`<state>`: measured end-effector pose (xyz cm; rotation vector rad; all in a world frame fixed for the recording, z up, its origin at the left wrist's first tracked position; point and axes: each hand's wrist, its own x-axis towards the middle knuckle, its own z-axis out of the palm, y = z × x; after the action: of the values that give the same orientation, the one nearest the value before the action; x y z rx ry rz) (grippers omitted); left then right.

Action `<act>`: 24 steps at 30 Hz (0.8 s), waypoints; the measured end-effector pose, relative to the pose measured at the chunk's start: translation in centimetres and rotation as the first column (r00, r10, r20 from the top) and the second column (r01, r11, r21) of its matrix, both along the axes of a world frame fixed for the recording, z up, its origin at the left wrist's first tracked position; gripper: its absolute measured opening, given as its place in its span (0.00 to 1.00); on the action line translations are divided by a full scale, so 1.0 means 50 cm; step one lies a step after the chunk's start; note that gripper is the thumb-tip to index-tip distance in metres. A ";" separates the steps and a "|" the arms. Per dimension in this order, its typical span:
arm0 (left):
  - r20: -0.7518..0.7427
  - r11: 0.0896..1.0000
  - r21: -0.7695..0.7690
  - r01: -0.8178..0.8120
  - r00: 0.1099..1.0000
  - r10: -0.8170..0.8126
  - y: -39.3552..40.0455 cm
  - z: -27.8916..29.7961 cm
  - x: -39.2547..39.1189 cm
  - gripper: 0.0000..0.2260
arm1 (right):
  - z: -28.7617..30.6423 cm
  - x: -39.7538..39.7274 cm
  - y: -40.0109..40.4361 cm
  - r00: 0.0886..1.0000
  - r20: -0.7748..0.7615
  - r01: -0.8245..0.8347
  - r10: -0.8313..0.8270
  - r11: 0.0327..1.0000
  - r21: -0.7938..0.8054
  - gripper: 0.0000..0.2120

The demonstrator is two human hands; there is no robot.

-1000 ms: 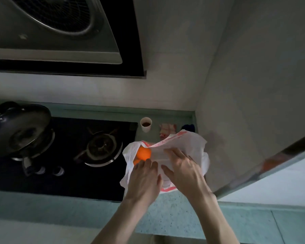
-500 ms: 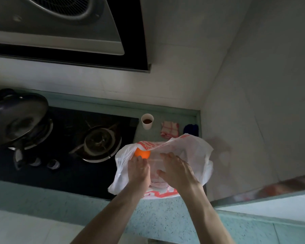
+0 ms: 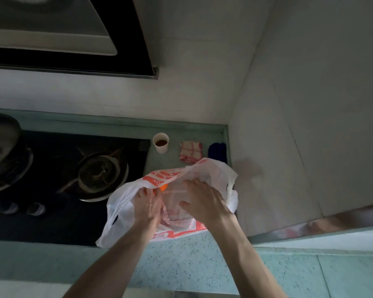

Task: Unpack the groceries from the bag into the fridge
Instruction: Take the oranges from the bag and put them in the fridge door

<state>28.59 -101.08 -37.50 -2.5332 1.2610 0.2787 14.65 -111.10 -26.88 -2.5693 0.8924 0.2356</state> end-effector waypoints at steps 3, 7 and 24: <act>-0.016 1.000 0.012 -0.012 1.000 0.013 -0.002 0.005 0.000 0.26 | -0.001 0.005 -0.004 1.000 -0.014 -0.010 0.010 1.000 -0.001 0.21; -0.087 0.997 0.044 -0.065 0.994 0.069 0.003 0.066 -0.024 0.21 | -0.012 0.025 -0.010 1.000 0.000 -0.004 0.004 1.000 0.022 0.19; -0.215 0.917 -0.357 -0.176 0.971 0.103 0.107 0.305 -0.039 0.41 | -0.176 0.152 0.001 0.993 -0.119 0.019 -0.015 0.999 0.038 0.34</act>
<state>26.66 -95.70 -22.23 -2.9942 1.3081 0.3511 22.27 -111.07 -35.68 -2.5320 0.9420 0.4004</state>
